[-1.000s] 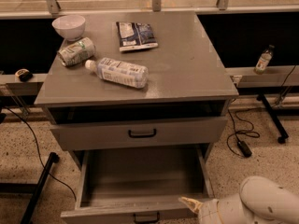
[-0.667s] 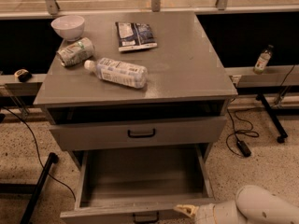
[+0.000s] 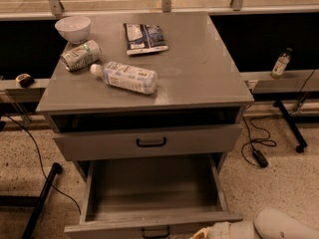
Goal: Close middle drawer
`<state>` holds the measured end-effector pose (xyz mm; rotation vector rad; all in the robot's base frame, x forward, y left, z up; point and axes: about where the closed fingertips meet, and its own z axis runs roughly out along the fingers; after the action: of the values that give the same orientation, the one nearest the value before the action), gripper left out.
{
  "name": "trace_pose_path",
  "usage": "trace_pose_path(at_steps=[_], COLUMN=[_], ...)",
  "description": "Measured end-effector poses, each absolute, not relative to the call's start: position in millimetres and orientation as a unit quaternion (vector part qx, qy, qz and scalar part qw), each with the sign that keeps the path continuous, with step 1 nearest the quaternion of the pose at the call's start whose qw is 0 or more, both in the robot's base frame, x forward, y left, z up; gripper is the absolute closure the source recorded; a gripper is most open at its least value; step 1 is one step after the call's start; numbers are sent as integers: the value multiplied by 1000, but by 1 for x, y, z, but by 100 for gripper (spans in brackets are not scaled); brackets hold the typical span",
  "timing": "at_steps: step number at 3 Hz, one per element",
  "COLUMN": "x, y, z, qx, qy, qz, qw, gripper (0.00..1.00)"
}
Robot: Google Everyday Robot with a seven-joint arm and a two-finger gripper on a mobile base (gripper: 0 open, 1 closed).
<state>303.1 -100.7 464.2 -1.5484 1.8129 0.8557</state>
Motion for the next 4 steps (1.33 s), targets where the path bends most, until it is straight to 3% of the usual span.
trace_pose_path(at_steps=[1,2,4], x=[303,303,354], y=[-101,-100,-118], z=[464,464,412], qx=[-583,-582,-562], qy=[683,683,697], qz=[322,322,250], qw=[300,300,369], gripper=[96,100,100])
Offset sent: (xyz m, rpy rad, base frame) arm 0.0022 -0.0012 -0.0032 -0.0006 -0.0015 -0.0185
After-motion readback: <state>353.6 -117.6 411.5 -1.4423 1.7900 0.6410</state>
